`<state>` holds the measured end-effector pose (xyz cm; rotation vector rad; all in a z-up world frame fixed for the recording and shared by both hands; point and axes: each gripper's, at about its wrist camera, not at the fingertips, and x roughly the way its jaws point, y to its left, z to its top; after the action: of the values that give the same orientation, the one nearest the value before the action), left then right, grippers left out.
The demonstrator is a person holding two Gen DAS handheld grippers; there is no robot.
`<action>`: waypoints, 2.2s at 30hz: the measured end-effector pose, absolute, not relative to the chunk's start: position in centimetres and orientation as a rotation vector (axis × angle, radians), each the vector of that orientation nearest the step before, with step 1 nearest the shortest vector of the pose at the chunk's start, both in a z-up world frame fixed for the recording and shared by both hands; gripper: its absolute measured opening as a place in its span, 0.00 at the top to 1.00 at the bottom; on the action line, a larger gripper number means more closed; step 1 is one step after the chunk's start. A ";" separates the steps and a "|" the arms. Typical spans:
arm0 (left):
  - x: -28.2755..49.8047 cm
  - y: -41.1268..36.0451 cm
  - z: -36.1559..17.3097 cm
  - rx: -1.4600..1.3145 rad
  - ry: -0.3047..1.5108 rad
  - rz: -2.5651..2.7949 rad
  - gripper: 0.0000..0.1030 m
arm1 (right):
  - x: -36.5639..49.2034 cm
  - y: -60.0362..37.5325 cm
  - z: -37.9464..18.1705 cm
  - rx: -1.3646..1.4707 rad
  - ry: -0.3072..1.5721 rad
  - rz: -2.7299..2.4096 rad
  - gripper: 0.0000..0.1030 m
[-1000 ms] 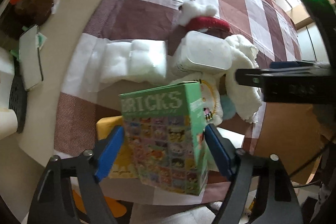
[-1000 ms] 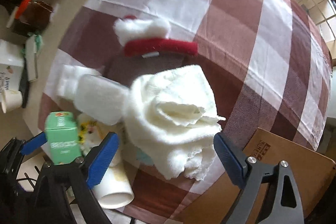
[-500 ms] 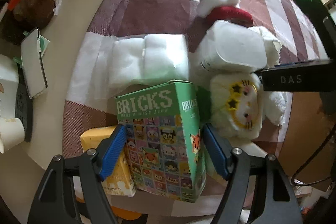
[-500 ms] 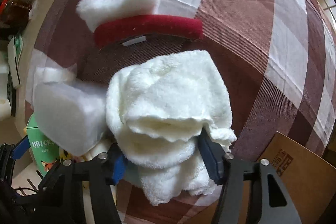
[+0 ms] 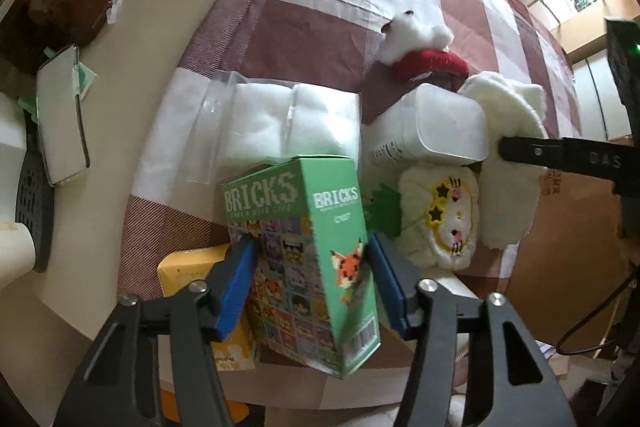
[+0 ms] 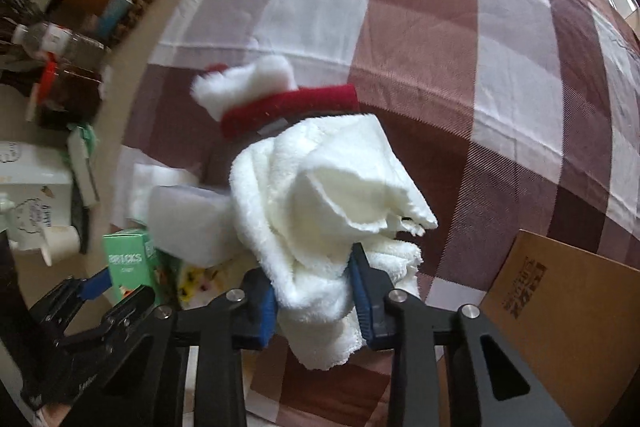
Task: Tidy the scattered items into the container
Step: 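Lift the white towel with the right tool while the left tool grips the green BRICKS box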
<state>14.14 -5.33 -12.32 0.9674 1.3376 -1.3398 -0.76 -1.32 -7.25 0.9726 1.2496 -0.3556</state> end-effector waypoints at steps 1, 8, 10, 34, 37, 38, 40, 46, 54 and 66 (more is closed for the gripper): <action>14.6 -5.2 -12.2 0.958 1.350 -1.337 0.48 | -0.7 -1.6 -6.8 0.969 1.245 -0.354 0.69; 17.5 -4.3 -10.9 0.928 1.363 -1.287 0.60 | -0.8 -1.1 -4.7 0.934 1.214 -0.353 0.69; 18.3 -4.2 -10.5 0.945 1.330 -1.263 0.61 | -0.7 -1.1 -4.6 0.931 1.206 -0.356 0.69; 14.2 -5.9 -12.3 1.075 1.289 -1.197 0.45 | -1.5 -1.3 -4.8 0.938 1.214 -0.354 0.69; 13.4 -6.4 -12.6 1.106 1.255 -1.185 0.44 | -1.5 -1.3 -5.0 0.943 1.219 -0.350 0.69; 13.2 -6.5 -12.6 1.114 1.239 -1.184 0.44 | -1.5 -1.3 -4.9 0.941 1.218 -0.347 0.69; 13.1 -6.4 -12.5 1.125 1.231 -1.183 0.45 | -1.4 -1.3 -4.8 0.936 1.219 -0.341 0.69; 15.9 -5.1 -12.3 1.093 1.303 -1.138 0.49 | -1.6 -1.5 -4.3 0.915 1.214 -0.338 0.69; 14.8 -5.8 -13.0 1.168 1.230 -1.085 0.52 | -1.1 -1.7 -4.6 0.903 1.222 -0.331 0.69; 14.1 -6.3 -12.5 1.074 1.312 -1.175 1.00 | -1.5 -2.3 -4.8 0.899 1.231 -0.323 0.69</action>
<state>14.09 -6.28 -12.52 1.0735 1.3124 -1.1753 -1.48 -2.27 -4.84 0.8987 1.2306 -0.3230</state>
